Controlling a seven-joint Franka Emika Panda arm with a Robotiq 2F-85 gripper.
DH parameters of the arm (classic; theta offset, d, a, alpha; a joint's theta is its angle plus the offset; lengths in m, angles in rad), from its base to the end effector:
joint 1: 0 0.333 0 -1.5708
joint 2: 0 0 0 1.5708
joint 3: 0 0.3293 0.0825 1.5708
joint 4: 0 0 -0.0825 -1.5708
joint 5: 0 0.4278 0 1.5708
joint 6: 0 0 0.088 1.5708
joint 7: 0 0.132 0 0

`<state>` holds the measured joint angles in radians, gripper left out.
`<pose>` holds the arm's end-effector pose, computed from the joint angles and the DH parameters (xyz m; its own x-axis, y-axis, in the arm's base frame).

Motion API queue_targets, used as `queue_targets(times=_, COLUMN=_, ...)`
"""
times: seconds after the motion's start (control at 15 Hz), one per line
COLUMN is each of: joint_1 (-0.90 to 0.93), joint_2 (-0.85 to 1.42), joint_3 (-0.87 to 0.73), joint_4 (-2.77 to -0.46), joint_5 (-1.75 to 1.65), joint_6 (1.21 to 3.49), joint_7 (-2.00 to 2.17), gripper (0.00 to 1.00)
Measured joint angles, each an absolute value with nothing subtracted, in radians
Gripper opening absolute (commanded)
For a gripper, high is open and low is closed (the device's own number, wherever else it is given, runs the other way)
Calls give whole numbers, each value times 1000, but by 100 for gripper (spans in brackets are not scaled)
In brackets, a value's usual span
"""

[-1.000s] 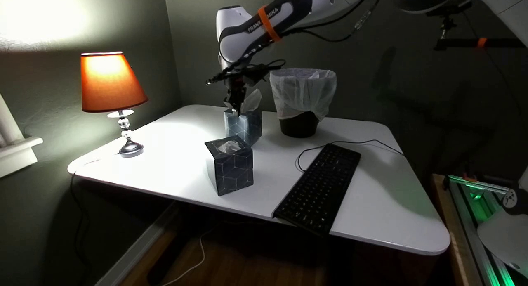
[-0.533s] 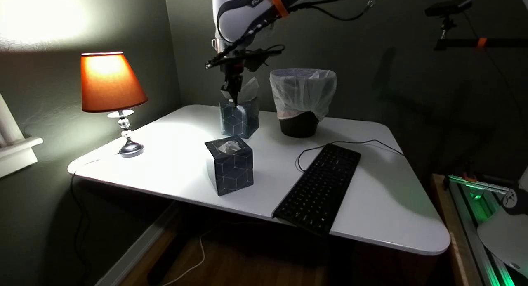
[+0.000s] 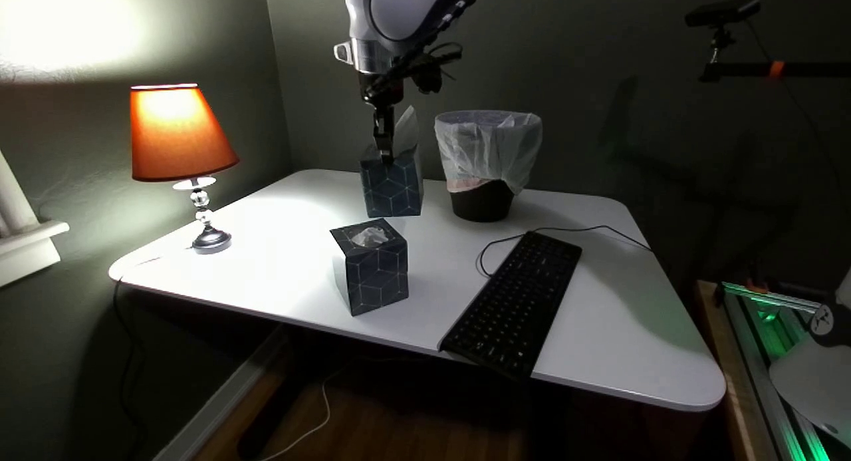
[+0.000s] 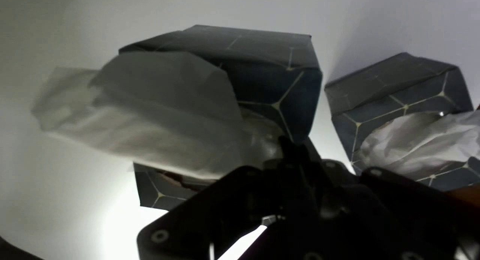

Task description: Stack the tissue boxes together.

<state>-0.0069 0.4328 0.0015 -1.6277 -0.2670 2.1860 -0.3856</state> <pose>0.7340 -0.0191 0.3507 0.8665 0.4991 0.0120 0.4799 -0.8393 0.2555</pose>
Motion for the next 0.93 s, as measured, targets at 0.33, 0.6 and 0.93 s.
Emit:
queue_targets(times=0.33, joint_1=-1, joint_2=298, joint_3=35, joint_4=-1777, joint_5=-293, joint_6=2192, joint_7=-510, gripper=2)
queue_targets(times=0.6, joint_1=-1, joint_2=202, joint_3=58, joint_4=-1874, joint_5=-292, joint_6=2239, joint_7=-599, gripper=2)
queue_targets(times=0.93, joint_1=0, joint_2=116, joint_3=74, joint_4=-1969, joint_5=-260, joint_6=2298, joint_7=-713, gripper=2)
